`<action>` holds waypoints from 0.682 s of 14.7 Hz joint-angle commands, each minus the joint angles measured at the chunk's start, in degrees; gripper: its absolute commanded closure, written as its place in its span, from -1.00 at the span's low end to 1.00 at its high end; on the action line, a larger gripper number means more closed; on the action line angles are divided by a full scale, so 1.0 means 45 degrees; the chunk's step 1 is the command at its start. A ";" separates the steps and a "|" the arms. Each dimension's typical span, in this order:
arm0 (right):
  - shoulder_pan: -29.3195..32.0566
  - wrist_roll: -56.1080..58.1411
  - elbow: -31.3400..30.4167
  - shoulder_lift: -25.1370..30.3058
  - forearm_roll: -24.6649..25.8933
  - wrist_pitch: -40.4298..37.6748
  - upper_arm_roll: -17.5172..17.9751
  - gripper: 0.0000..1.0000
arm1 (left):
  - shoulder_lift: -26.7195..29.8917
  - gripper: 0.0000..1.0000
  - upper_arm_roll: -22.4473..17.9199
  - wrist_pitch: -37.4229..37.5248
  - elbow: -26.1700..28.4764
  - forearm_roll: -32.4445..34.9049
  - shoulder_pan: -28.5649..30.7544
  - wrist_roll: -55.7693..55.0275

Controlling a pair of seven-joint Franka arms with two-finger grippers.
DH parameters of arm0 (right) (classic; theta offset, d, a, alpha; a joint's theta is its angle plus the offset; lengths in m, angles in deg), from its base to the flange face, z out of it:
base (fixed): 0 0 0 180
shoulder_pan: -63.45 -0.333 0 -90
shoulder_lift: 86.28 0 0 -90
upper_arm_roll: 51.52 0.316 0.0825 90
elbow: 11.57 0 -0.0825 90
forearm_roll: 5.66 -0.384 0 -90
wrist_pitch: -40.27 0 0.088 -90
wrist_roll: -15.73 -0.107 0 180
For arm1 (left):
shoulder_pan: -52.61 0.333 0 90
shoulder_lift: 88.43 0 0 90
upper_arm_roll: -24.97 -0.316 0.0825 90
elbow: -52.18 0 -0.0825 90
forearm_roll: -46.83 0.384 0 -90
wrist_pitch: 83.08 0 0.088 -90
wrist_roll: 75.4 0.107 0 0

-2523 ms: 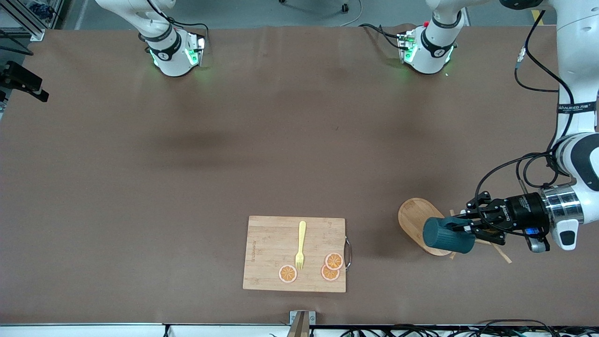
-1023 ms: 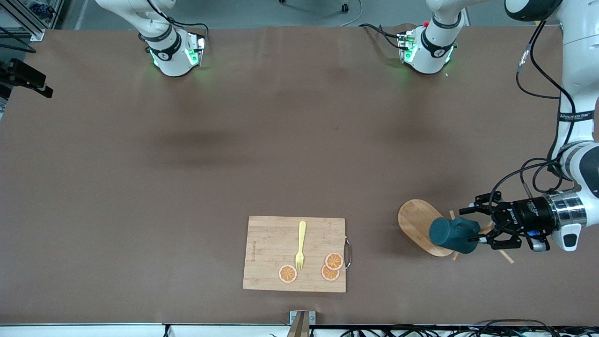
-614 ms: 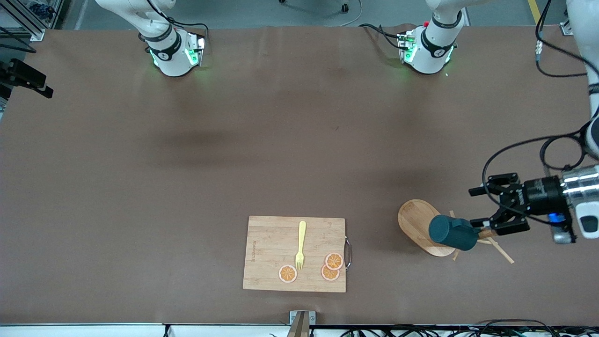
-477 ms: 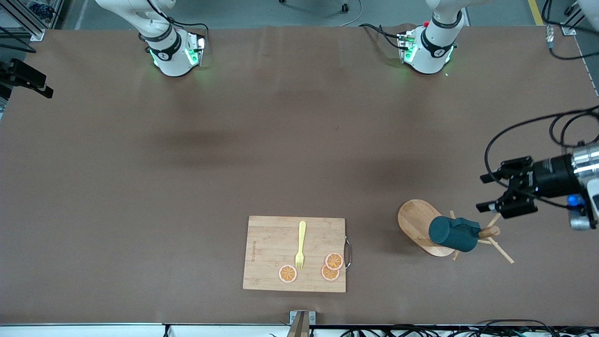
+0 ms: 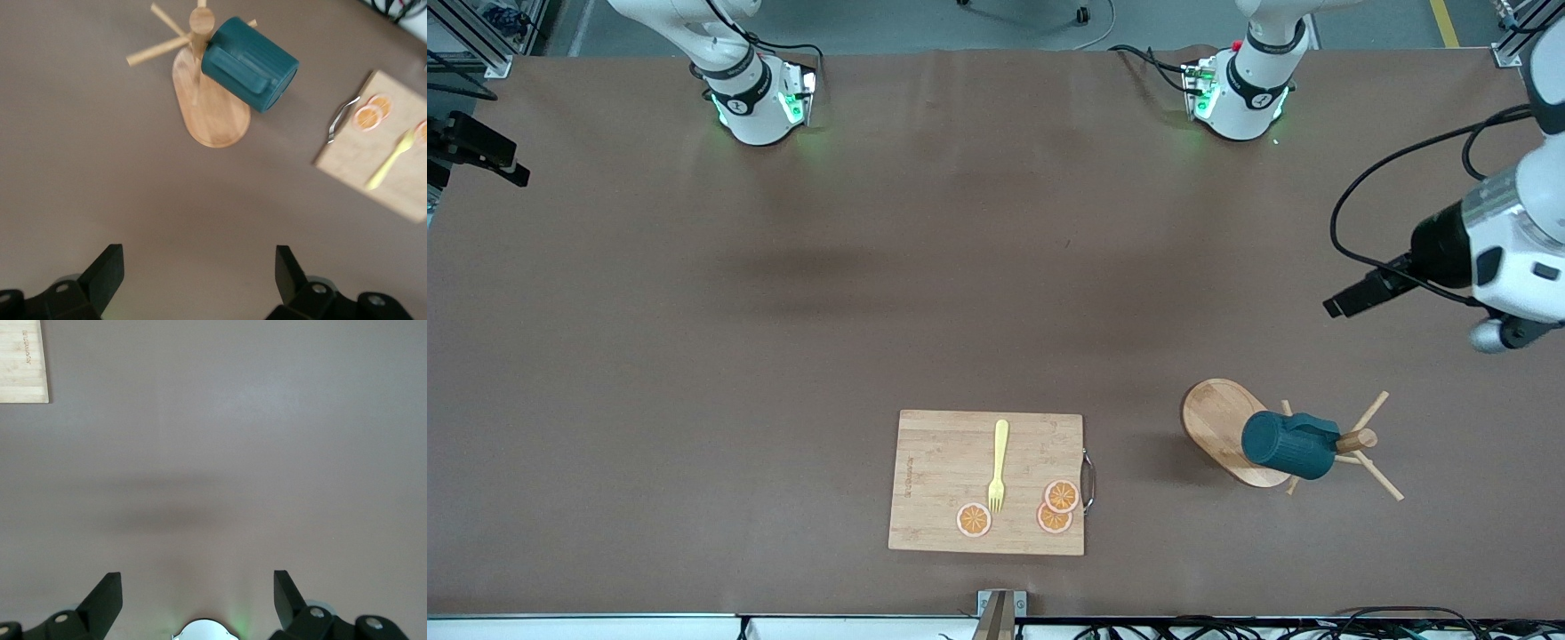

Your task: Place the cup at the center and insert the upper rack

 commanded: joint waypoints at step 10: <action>0.0011 0.0673 -0.0275 0.0260 0.0377 0.0384 0.0027 -1.00 | 0.3010 -1.00 -0.2099 -0.0778 0.3422 0.0775 -0.1815 0.2698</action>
